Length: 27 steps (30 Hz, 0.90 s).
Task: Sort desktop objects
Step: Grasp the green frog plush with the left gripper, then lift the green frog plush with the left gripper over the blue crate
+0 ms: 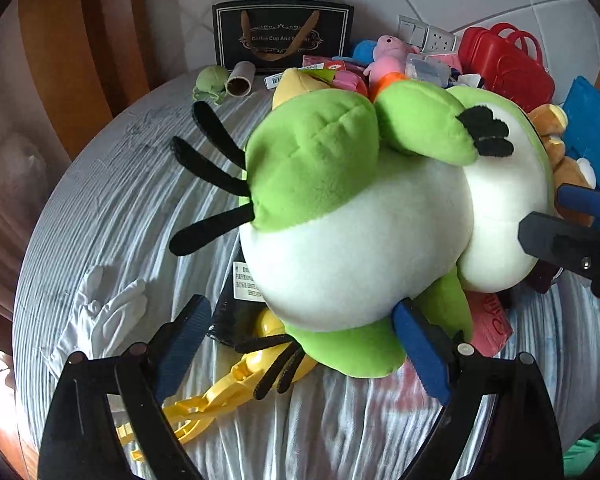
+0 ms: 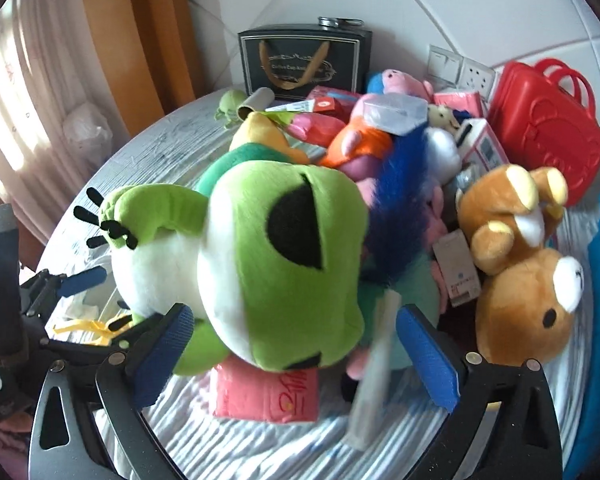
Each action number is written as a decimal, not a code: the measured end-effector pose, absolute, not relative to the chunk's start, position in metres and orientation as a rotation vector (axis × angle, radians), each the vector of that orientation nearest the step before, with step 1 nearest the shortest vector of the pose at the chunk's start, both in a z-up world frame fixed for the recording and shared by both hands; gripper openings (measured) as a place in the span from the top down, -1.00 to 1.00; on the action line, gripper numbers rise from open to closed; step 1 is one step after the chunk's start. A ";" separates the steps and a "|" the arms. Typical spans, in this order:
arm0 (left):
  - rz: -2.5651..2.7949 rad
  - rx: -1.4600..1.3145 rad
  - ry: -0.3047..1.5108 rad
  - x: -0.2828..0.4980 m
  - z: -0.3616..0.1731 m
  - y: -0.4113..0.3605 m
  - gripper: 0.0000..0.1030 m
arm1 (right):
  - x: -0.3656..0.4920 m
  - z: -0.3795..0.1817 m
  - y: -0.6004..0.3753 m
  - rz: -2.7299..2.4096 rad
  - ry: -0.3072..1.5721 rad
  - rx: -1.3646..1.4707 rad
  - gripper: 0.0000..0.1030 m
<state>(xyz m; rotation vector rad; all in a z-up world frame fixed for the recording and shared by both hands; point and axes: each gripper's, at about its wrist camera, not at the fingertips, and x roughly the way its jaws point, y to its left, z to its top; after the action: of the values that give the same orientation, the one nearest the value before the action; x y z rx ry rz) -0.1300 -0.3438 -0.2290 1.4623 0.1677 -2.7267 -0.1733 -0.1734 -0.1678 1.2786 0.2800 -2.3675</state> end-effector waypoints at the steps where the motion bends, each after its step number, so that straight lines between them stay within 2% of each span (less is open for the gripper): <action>1: -2.722 1.477 0.188 -0.131 -0.231 -0.343 -0.81 | -0.176 -0.172 -0.177 -2.367 0.287 1.295 -0.99; 4: -2.726 1.490 0.189 -0.134 -0.237 -0.339 -0.81 | -0.180 -0.186 -0.179 -2.372 0.273 1.313 -0.97; 5: -2.735 1.483 0.178 -0.136 -0.238 -0.337 -0.79 | -0.181 -0.189 -0.178 -2.373 0.260 1.316 -0.84; 6: -2.747 1.476 0.170 -0.137 -0.237 -0.335 -0.68 | -0.181 -0.191 -0.178 -2.370 0.241 1.313 -0.31; 7: -2.767 1.481 0.176 -0.138 -0.235 -0.332 -0.25 | -0.179 -0.191 -0.178 -2.376 0.230 1.308 -0.29; 10: -2.795 1.428 0.113 -0.133 -0.221 -0.321 -0.09 | -0.170 -0.183 -0.178 -2.410 0.260 1.263 -0.20; 19: -2.957 1.137 -0.019 -0.106 -0.138 -0.290 -0.08 | -0.144 -0.111 -0.133 -2.512 0.077 1.051 -0.19; 27: -3.121 0.904 -0.075 -0.098 -0.065 -0.226 -0.08 | -0.120 -0.036 -0.063 -2.656 0.007 0.860 -0.19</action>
<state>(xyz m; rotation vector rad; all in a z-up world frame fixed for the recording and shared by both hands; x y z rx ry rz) -0.0985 -0.2260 -0.0653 0.9040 -0.0753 -3.1208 -0.1204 -0.0632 -0.0365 0.8601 0.0066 -2.6564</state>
